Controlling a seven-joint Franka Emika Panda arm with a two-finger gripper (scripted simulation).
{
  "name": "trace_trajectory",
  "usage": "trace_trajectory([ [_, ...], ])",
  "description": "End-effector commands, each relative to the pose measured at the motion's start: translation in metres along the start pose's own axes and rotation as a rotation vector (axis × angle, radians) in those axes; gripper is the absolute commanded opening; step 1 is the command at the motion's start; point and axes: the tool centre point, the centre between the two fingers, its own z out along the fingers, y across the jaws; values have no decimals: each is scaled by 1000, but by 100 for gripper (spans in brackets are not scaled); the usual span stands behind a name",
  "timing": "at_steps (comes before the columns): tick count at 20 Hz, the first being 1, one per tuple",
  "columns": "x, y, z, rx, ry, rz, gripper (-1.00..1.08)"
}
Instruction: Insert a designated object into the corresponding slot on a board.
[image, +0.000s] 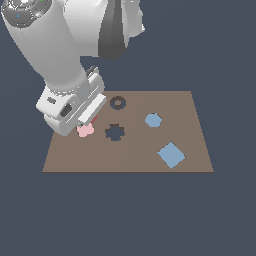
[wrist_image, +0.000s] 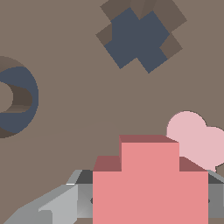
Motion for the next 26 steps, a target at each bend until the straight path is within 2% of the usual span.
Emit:
trace_trajectory([
  [1, 18, 6, -1, -1, 0, -104, -100],
  [8, 66, 11, -3, -1, 0, -381, -100],
  [14, 94, 8, -4, -1, 0, -540, -100],
  [20, 107, 3, -5, 0, 0, -620, -100],
  [26, 109, 3, -2, 0, 0, -625, -100],
])
